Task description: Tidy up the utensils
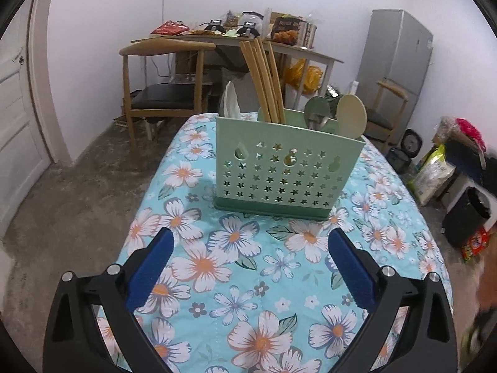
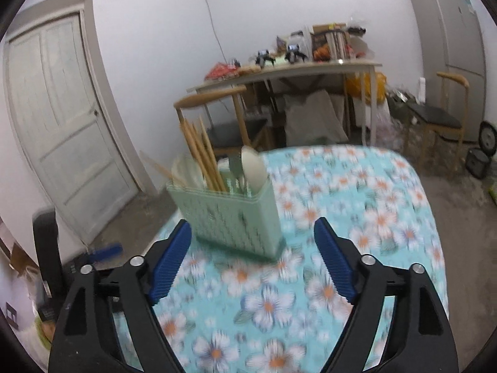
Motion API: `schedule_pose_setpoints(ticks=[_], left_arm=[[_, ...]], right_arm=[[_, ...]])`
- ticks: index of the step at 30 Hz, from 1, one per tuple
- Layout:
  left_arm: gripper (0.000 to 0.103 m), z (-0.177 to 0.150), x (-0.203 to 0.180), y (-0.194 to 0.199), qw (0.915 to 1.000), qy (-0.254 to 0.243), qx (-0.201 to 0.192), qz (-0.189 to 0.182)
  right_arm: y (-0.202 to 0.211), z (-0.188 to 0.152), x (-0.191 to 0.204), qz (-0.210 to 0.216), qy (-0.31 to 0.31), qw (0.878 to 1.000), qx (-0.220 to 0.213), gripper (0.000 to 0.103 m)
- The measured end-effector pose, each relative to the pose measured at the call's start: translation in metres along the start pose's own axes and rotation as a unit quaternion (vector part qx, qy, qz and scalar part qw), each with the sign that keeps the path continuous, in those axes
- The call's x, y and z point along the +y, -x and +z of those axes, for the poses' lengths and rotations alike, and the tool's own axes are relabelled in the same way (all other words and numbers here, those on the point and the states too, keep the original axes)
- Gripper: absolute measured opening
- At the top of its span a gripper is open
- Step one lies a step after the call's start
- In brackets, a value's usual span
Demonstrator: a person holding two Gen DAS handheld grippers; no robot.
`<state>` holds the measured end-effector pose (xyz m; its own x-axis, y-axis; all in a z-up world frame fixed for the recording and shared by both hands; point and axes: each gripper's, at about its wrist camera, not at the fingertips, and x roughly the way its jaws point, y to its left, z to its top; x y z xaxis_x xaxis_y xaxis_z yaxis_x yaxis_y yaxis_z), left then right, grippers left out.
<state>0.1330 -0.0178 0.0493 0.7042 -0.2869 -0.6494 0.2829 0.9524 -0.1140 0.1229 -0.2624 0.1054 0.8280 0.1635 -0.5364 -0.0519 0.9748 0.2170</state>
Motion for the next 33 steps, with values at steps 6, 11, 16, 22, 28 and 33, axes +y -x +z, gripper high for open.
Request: schedule_pose_setpoints(ticks=[6,11,16,22,28,33], left_arm=[[0.097,0.009,-0.011,0.002,0.9994,-0.003,0.009,0.034],[0.097,0.015,-0.020,0.010,0.9974,-0.016,-0.005,0.070],[0.097,0.021,-0.024,0.014,0.9934,-0.028,-0.012,0.111],[0.097,0.027,-0.025,0.015,0.9933,-0.020,-0.014,0.113],[0.097,0.032,-0.026,0.016,0.9940,-0.021,-0.022,0.105],[0.097,0.034,-0.022,0.011,0.9943,-0.013,-0.013,0.105]], right_arm=[[0.006,-0.024,0.013,-0.031,0.024,0.999,0.010,0.087],[0.012,-0.026,0.014,-0.045,0.036,0.998,0.000,0.090],[0.012,-0.028,0.009,-0.049,0.027,0.998,0.004,0.091],[0.010,-0.029,0.004,-0.057,0.006,0.998,0.015,0.091],[0.009,-0.027,0.002,-0.068,-0.004,0.997,0.020,0.091],[0.006,-0.025,0.003,-0.069,-0.008,0.997,0.025,0.091]])
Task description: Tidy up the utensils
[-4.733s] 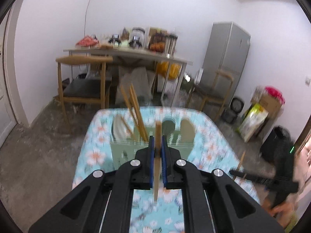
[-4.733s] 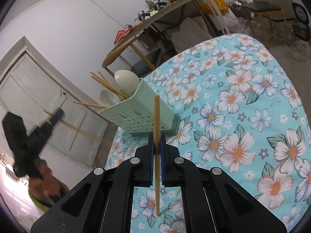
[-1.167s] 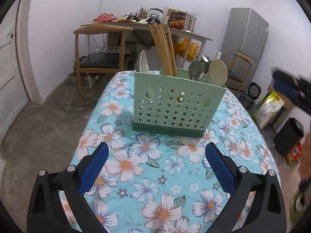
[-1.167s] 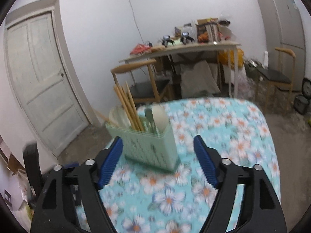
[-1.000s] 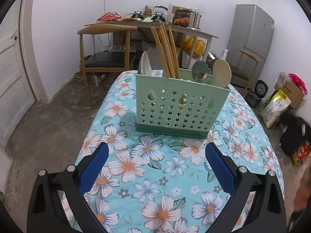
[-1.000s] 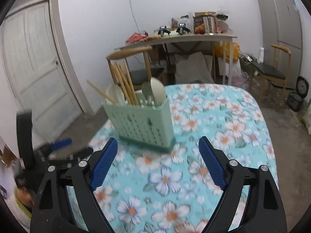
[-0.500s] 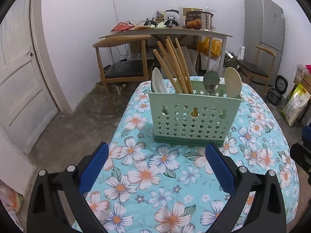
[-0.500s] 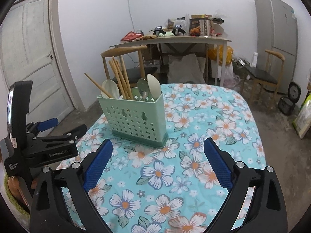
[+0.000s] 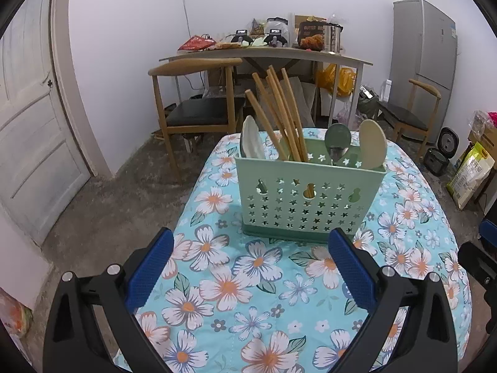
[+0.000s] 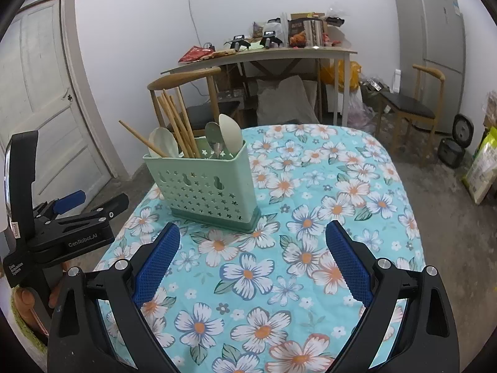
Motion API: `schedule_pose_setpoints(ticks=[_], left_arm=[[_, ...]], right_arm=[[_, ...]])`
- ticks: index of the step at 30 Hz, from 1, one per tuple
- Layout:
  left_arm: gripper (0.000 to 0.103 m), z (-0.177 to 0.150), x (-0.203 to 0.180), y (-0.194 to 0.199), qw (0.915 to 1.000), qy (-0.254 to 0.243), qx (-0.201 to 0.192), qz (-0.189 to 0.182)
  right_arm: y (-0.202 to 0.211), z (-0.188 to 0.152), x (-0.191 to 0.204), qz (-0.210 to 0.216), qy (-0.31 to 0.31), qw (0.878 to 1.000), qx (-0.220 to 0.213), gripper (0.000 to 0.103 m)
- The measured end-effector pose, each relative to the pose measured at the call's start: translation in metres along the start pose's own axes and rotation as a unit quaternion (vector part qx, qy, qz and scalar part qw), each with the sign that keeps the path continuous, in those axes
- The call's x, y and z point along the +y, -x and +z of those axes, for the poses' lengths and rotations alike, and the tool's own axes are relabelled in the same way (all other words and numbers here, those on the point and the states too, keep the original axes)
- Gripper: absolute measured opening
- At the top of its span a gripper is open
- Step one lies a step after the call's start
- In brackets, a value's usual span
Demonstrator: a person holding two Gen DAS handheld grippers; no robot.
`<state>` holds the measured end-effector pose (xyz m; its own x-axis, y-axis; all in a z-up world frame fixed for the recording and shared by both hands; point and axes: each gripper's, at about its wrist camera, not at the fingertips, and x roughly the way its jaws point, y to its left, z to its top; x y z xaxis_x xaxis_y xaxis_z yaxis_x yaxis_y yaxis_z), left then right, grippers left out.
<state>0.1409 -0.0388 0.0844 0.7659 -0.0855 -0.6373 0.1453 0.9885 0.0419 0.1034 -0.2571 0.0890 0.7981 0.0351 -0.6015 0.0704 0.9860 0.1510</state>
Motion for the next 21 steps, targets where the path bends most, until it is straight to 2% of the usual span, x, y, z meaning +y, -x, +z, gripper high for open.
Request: schedule_pose_setpoints(ticks=[7,21], left_arm=[[0.097,-0.001,0.009,-0.003,0.9999,0.009,0.005,0.011],[0.097,-0.004,0.023,-0.007,0.9992,0.021,0.011,0.032]], right_arm=[[-0.001,0.002,0.001,-0.001,0.000,1.000,0.001,0.091],[0.006,0.003,-0.038,-0.045,-0.033,0.998,-0.001,0.091]])
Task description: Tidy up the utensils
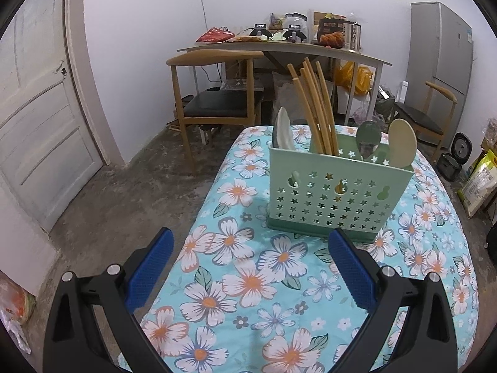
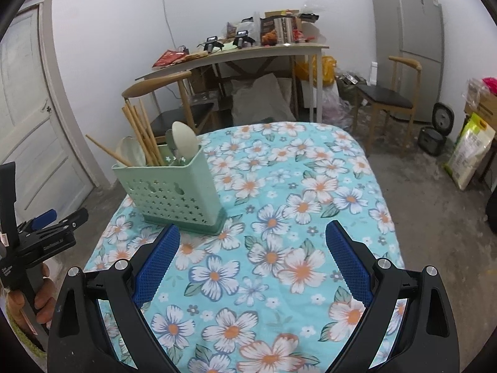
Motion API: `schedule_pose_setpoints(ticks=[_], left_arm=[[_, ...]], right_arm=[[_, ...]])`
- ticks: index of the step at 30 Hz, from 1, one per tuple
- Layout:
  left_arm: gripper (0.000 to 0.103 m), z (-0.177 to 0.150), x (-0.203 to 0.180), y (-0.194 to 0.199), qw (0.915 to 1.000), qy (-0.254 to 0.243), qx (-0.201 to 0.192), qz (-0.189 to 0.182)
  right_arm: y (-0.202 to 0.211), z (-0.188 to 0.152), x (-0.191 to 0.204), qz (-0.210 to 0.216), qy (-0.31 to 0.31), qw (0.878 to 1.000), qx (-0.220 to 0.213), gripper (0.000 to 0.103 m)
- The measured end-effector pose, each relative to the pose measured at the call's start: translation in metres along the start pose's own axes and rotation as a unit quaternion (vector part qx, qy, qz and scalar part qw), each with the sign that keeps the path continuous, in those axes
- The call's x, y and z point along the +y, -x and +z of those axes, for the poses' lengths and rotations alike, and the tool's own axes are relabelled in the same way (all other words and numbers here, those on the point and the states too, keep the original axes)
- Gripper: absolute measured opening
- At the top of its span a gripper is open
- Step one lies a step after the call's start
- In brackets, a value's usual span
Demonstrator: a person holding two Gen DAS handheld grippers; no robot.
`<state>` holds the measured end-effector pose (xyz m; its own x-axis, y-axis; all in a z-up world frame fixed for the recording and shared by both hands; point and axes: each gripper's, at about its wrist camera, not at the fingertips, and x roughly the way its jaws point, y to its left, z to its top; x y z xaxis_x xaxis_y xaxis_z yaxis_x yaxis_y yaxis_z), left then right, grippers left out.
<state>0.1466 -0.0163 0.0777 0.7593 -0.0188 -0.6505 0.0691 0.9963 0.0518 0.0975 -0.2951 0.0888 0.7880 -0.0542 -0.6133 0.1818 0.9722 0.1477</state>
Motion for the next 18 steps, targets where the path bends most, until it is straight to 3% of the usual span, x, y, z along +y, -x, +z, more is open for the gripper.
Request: schedule_pose_setpoints(ticks=[18], left_arm=[[0.097,-0.002,0.032,0.005,0.9987,0.027,0.000,0.042]], right_arm=[[-0.006,0.002,0.000,0.002,0.001,1.000,0.004,0.091]])
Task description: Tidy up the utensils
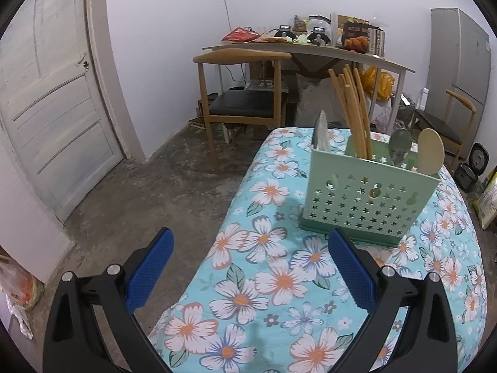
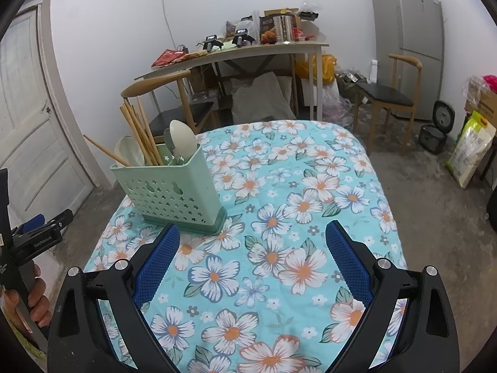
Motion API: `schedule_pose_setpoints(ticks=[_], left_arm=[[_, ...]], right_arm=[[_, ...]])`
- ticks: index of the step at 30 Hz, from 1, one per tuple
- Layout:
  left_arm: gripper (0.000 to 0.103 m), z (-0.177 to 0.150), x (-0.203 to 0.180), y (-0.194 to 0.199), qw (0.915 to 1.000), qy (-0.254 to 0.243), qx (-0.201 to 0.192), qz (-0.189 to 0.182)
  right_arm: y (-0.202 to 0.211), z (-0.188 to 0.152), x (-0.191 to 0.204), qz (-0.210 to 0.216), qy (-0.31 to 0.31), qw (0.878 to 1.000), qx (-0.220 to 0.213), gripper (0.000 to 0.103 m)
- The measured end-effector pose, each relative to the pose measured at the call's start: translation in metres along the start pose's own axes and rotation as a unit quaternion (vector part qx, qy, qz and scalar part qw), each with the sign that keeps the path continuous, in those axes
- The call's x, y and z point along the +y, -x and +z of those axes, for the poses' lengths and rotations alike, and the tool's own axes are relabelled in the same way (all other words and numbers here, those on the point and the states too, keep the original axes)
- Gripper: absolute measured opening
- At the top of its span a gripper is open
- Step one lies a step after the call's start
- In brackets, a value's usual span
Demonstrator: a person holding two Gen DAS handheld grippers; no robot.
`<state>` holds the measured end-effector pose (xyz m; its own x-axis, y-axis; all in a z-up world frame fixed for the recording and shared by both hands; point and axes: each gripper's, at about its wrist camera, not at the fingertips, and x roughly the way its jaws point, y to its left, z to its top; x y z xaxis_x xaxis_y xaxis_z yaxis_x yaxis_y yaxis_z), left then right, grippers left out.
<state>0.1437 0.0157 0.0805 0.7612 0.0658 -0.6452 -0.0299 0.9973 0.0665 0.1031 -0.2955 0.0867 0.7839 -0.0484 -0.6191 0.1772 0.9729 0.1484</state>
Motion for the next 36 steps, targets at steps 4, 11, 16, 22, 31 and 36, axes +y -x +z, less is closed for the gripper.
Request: schedule_pose_setpoints(ticks=[4,11,16,22,31,36], left_arm=[[0.097,-0.002,0.003,-0.001,1.0000,0.004,0.003,0.002],[0.097,-0.006,0.003,0.000,1.0000,0.002,0.004,0.002],[0.097,-0.011,0.000,-0.002,1.0000,-0.002,0.008,-0.003],[0.097,-0.017,-0.005,-0.002,0.9999,-0.008,0.009,-0.010],[0.097,-0.026,-0.015,-0.001,0.9994,-0.026,0.010,-0.019],[0.097,-0.027,-0.017,0.001,0.9993,-0.030,0.008,-0.022]], right_arm=[[0.003,-0.002,0.002,-0.018,0.013,1.000,-0.004,0.091],[0.014,-0.011,-0.012,-0.054,0.015,0.998,-0.013,0.091],[0.019,-0.017,-0.024,-0.070,0.004,0.998,-0.009,0.091],[0.024,-0.019,-0.030,-0.081,-0.005,0.997,-0.014,0.091],[0.025,-0.022,-0.027,-0.078,-0.005,0.997,-0.014,0.091],[0.026,-0.021,-0.028,-0.075,-0.006,0.997,-0.017,0.091]])
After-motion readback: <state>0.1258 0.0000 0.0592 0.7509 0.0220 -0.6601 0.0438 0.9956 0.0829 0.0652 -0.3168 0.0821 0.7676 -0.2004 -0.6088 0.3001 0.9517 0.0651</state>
